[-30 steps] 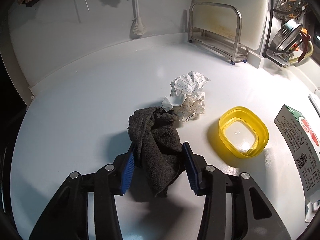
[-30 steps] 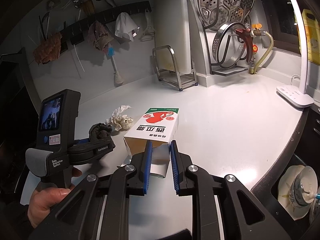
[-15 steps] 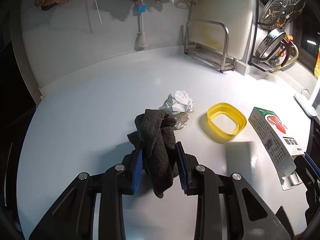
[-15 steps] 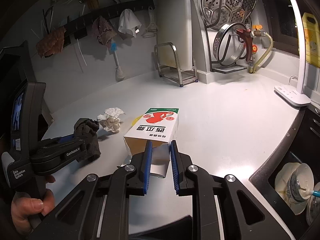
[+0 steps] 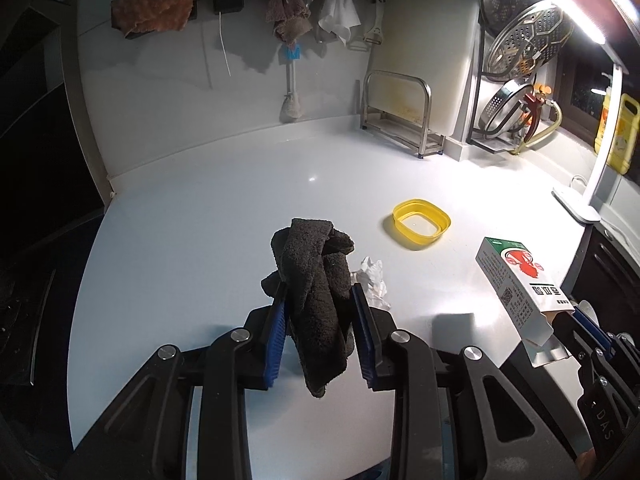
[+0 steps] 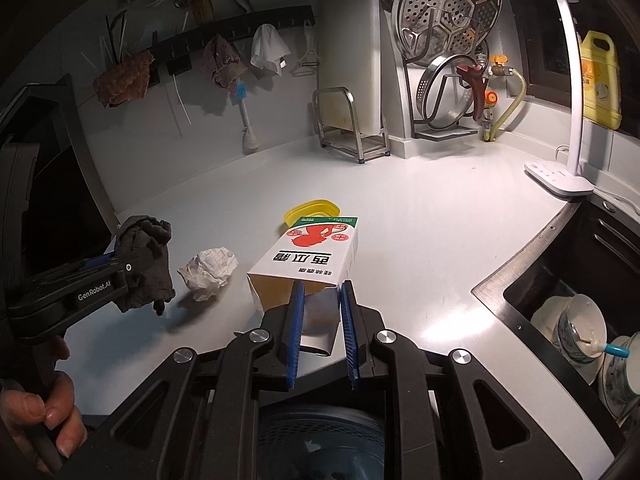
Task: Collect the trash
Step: 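Carry the black cloth and carton over the basket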
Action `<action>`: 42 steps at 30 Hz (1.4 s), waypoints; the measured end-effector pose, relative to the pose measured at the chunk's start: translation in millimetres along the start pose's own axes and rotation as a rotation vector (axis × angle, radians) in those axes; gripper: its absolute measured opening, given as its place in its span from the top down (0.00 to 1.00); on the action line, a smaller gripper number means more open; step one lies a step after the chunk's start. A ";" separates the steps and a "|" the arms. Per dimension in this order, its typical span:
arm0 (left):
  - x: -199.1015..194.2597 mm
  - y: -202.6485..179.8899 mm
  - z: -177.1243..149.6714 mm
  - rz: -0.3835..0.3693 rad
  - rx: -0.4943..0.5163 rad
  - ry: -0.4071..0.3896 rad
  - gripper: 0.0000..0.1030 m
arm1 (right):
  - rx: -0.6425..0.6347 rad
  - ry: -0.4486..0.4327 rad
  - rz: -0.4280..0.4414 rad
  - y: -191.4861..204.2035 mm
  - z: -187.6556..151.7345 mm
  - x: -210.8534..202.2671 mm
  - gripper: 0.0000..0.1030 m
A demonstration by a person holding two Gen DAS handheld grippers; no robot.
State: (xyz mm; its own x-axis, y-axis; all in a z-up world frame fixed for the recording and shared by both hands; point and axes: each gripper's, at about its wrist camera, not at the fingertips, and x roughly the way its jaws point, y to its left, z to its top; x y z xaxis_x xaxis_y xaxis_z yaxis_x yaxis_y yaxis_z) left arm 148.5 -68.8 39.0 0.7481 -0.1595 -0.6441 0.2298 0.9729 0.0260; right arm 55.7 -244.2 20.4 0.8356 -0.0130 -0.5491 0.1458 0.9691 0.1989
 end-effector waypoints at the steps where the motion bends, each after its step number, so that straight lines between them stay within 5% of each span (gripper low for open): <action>1: -5.2 1.5 -1.9 -0.004 -0.001 -0.003 0.71 | -0.001 0.002 0.001 1.5 -2.4 -3.4 0.83; 14: -58.6 16.0 -17.9 -0.005 -0.016 -0.041 0.71 | -0.019 -0.001 0.003 16.9 -24.3 -44.3 0.83; 42: -111.1 -38.3 -137.8 -0.119 0.049 0.041 0.71 | -0.008 0.129 -0.024 -4.7 -132.2 -109.1 0.83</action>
State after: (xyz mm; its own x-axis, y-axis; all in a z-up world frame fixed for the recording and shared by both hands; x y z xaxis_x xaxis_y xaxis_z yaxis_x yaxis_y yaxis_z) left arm -29.2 -65.3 4.2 0.6878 -0.2648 -0.6759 0.3459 0.9381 -0.0156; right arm -106.1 -214.8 -27.9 0.7569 -0.0052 -0.6535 0.1605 0.9708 0.1783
